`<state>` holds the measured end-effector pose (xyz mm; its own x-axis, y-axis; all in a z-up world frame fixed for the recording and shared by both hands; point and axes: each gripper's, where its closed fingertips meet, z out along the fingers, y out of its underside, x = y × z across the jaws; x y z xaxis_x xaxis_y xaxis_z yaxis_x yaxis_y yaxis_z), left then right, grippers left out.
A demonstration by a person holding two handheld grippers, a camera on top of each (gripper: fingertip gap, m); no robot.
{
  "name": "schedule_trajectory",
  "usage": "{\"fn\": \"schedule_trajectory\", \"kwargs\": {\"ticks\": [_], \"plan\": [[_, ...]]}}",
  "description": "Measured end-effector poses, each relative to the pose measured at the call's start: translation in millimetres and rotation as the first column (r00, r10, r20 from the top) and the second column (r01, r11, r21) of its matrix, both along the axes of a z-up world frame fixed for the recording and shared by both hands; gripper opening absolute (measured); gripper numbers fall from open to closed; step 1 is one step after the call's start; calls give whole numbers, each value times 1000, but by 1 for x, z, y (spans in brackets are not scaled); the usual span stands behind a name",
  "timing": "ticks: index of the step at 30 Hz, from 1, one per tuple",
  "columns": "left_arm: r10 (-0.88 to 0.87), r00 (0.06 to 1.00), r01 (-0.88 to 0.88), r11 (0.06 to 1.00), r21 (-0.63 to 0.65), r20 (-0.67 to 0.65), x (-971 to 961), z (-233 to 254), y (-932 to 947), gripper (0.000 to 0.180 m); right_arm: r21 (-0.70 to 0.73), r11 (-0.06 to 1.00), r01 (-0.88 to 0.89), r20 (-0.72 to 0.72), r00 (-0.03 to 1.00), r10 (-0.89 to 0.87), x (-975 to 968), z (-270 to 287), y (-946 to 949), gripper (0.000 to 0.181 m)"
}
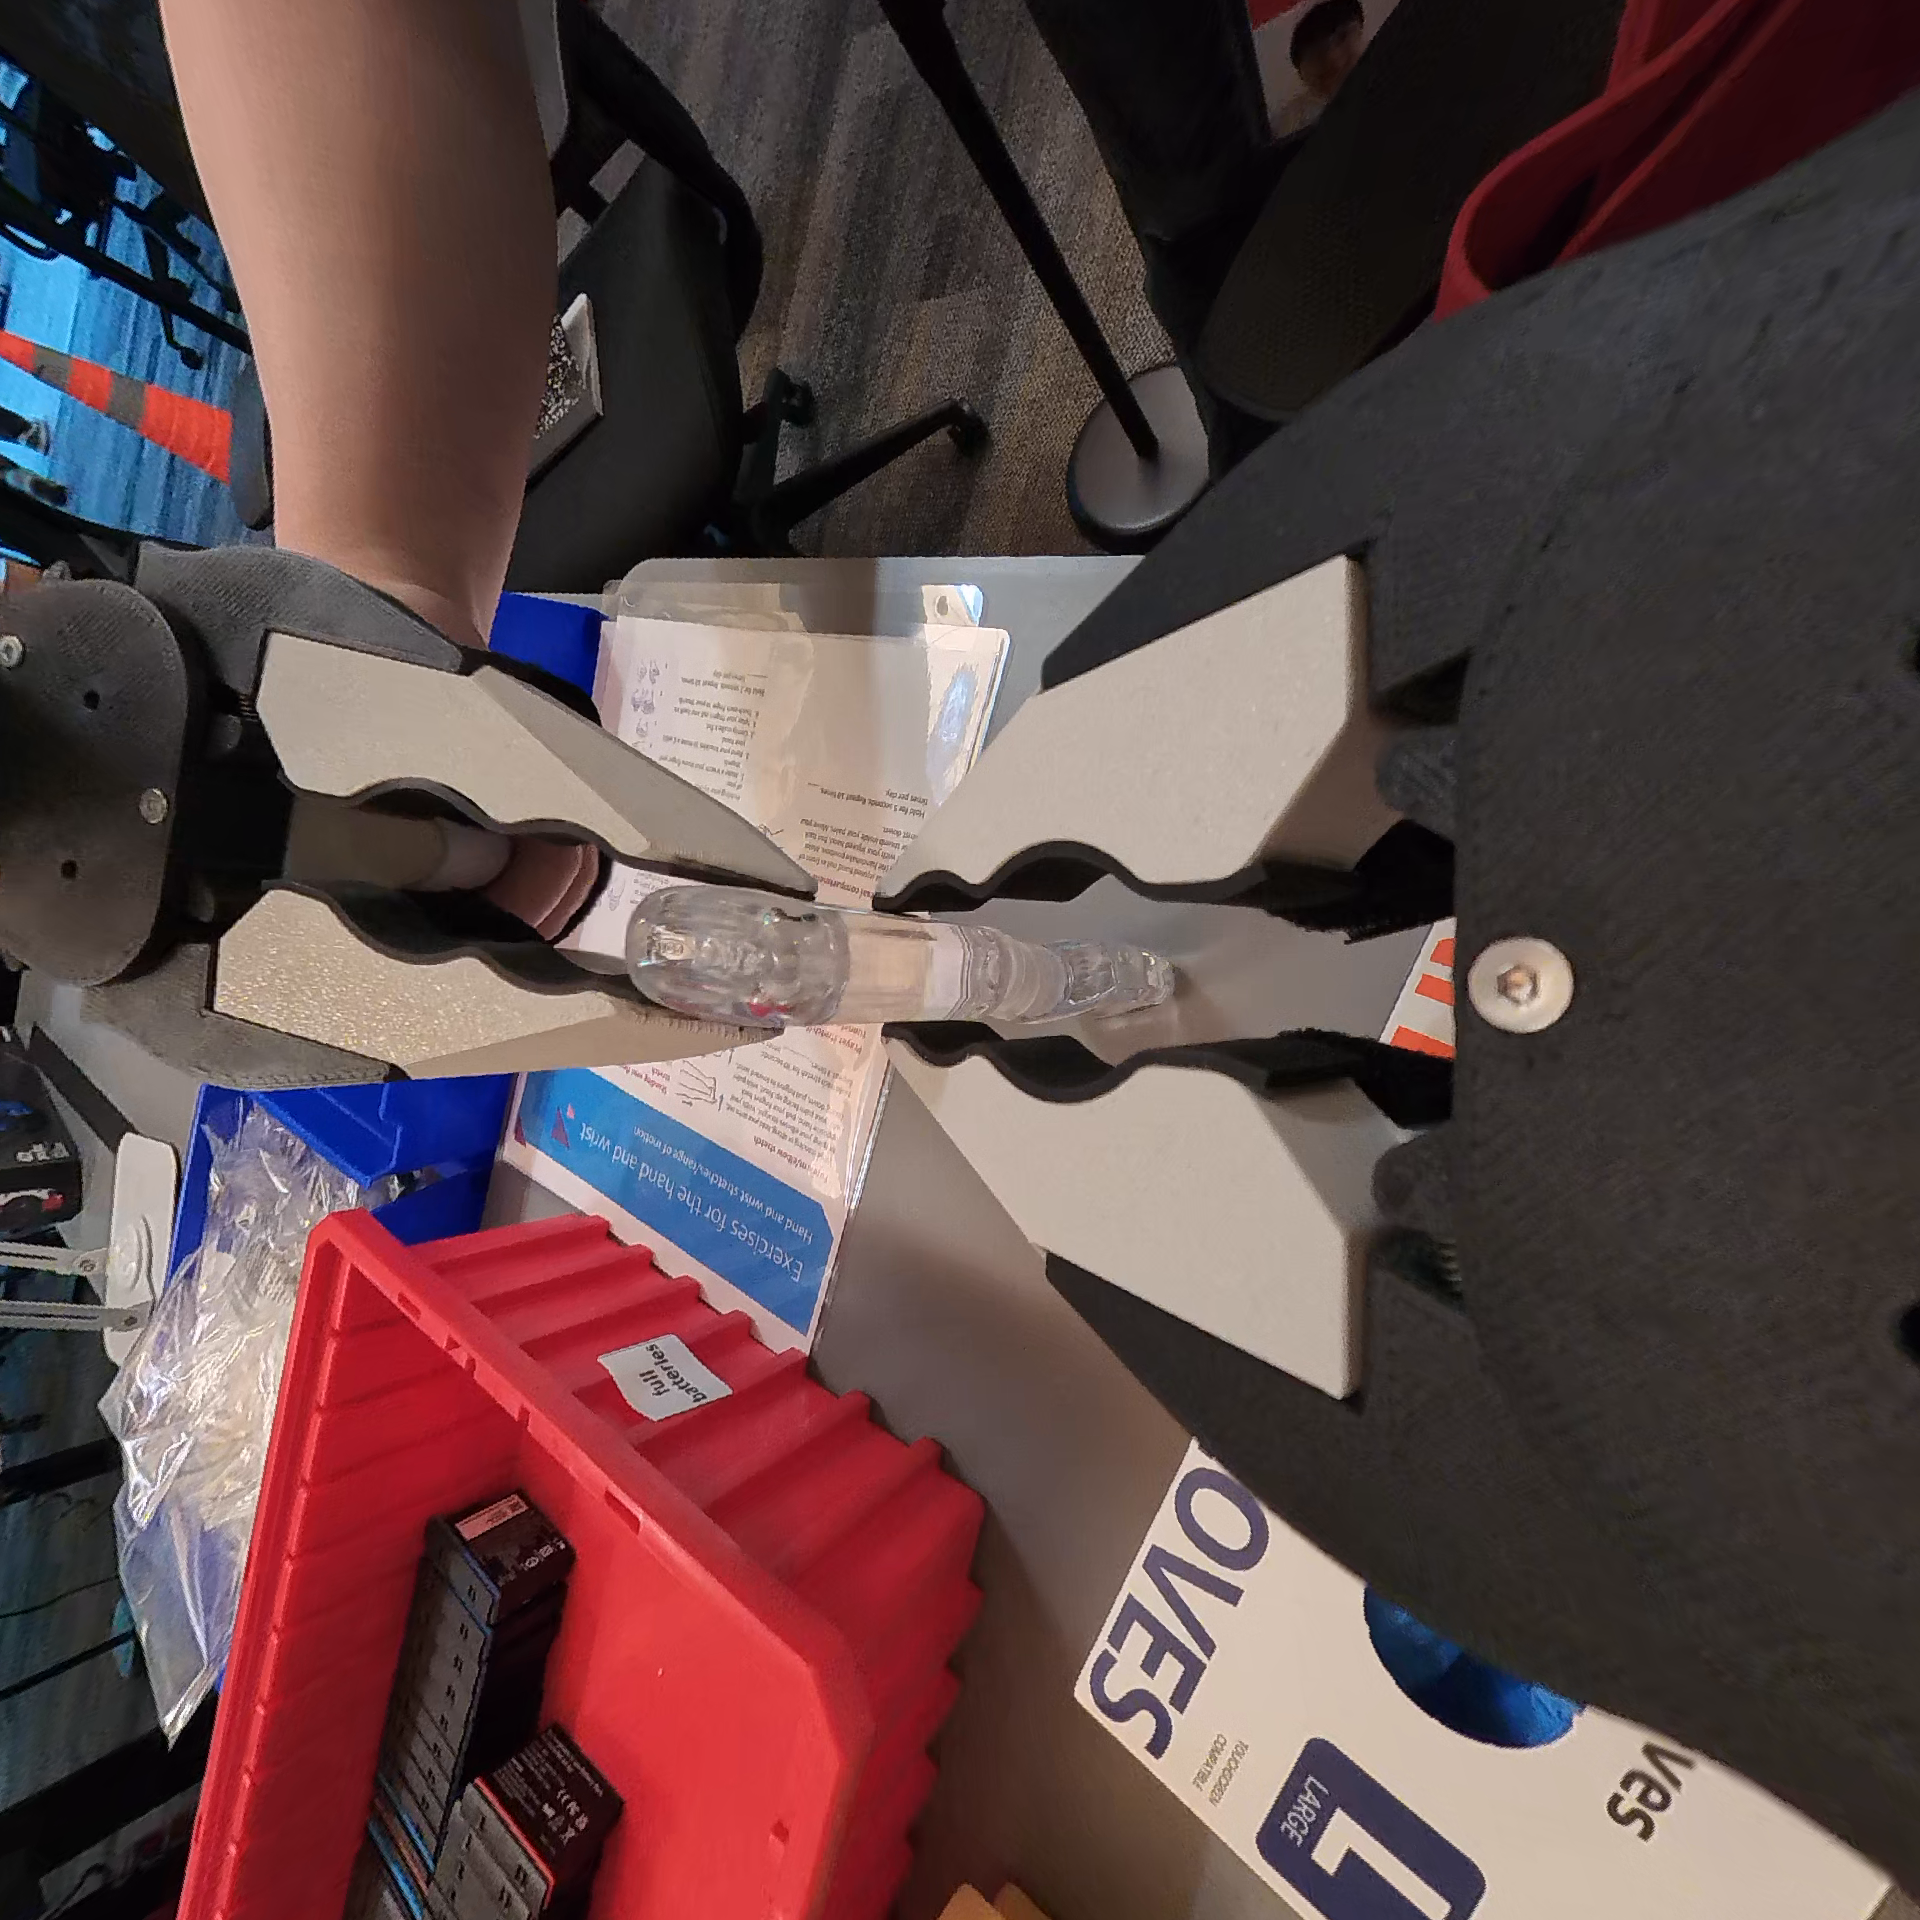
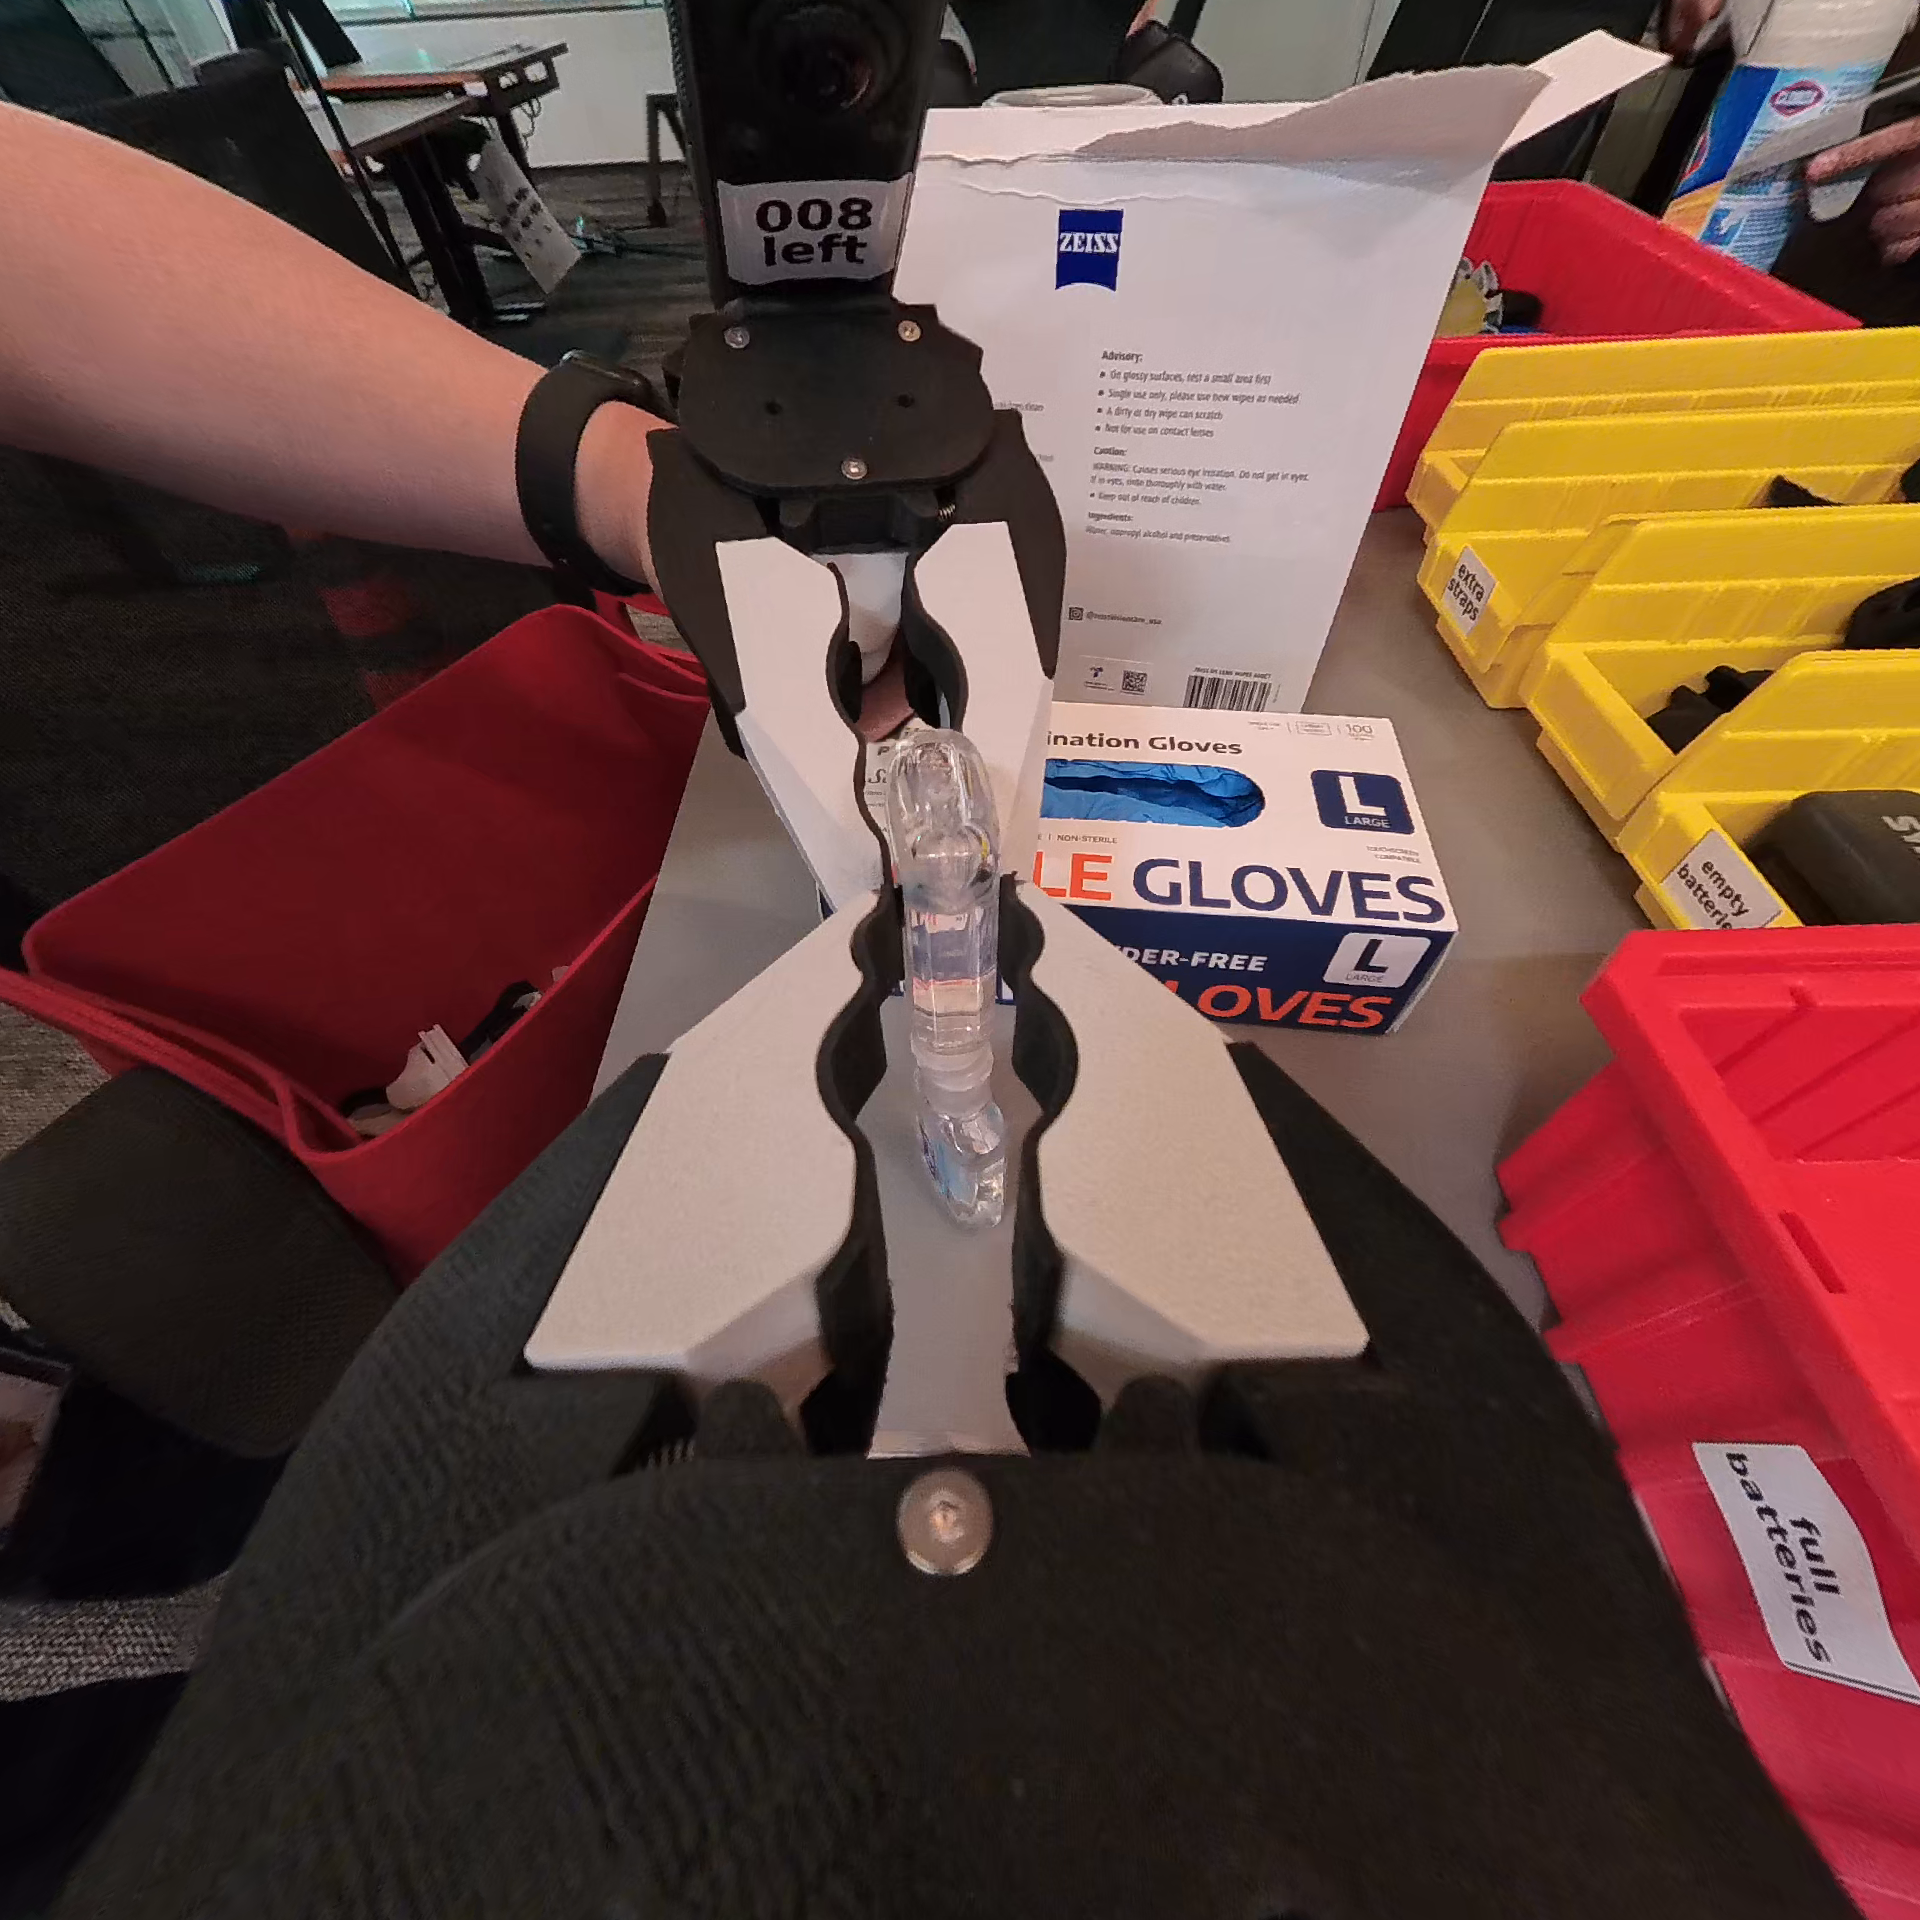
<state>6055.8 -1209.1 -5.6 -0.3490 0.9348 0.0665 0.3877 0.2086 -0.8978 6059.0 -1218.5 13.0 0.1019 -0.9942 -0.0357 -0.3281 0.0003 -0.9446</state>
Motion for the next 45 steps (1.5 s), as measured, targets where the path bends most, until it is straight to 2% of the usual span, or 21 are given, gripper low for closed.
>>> {"fn": "schedule_trajectory", "kwargs": {"ticks": [9,14,17,20,24,33,34,45], "plan": [[2,1000,-2,1000,-6,0,-1,-1,0,20,4,1000,3,-1,1000,-3,3,-4,0,22],[-1,1000,1,1000,-8,11,-2,-3,0,19,20,1000,10,-6,1000,-10,1,-8,0,36],[-1,1000,2,1000,-7,11,-2,-2,1,18,39,999,35,-18,999,-34,-5,-19,-1,38],[-2,1000,3,1000,-6,10,-1,-2,1,18,108,994,20,-45,999,-15,-4,-41,3,38],[-5,1000,5,1000,-7,18,-2,-3,1,18,111,994,18,-100,995,-7,1,-66,3,36],[0,1000,0,1000,-12,16,-2,-2,-1,18,176,984,7,-54,999,3,5,-65,1,27],[4,1000,-4,1000,-13,14,-1,-2,-1,18,182,983,-9,-49,999,18,5,-64,3,18],[8,1000,-8,1000,1,14,1,-2,0,20,184,983,-12,-51,998,22,8,-65,3,18]]}}
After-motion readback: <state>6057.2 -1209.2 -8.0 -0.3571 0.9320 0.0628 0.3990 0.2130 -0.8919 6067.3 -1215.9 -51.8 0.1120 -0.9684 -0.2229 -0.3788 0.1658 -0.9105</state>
